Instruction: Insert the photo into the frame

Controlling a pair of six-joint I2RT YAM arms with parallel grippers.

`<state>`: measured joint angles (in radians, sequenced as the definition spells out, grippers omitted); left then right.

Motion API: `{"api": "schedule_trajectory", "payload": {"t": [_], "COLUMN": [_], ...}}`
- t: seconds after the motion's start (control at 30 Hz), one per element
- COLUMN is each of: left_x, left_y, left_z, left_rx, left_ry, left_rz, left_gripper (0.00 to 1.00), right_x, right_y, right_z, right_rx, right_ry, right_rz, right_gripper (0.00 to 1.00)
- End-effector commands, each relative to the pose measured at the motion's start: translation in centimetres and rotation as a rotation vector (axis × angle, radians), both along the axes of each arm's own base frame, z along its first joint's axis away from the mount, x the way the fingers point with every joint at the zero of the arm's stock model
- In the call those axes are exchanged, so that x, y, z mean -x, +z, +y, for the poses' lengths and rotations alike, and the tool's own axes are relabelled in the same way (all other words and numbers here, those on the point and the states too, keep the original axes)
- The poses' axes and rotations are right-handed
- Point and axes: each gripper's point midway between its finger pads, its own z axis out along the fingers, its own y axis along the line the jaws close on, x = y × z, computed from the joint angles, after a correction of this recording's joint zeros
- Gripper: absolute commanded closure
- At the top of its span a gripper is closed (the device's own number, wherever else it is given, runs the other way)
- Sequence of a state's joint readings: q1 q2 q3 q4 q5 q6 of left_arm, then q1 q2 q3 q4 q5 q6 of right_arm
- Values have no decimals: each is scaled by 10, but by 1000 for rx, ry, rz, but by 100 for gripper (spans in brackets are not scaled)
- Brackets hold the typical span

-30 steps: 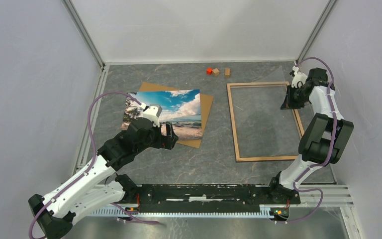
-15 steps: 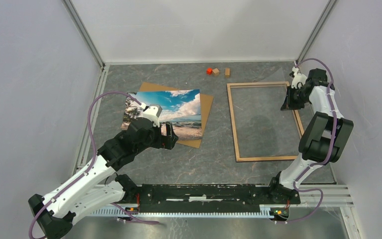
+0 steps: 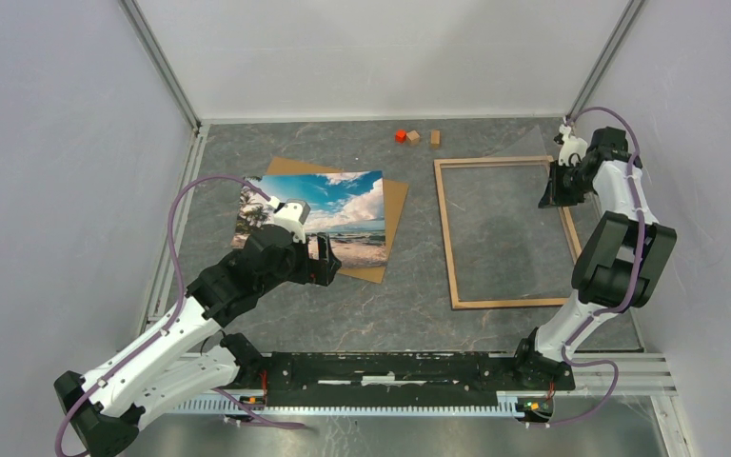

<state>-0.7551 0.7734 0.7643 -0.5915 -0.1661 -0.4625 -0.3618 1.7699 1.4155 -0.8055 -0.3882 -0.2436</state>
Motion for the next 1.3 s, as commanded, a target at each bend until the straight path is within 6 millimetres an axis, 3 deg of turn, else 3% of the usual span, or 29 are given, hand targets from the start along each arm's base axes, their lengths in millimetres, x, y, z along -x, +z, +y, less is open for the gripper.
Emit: {"api": "schedule_trajectory", "payload": {"t": [0.0, 1.27], "left_x": [-7, -6], "left_y": [15, 17], "left_z": [-5, -4], "left_rx": [30, 27], "left_ry": [4, -3], "left_rz": [-49, -52], "left_gripper": [0, 0], "right_x": [-13, -1], "right_y": [8, 5], "right_z": [-9, -20], "right_rx": [43, 96], "right_ry": [31, 17], "right_rz": [-42, -11], "right_gripper": [100, 100]}}
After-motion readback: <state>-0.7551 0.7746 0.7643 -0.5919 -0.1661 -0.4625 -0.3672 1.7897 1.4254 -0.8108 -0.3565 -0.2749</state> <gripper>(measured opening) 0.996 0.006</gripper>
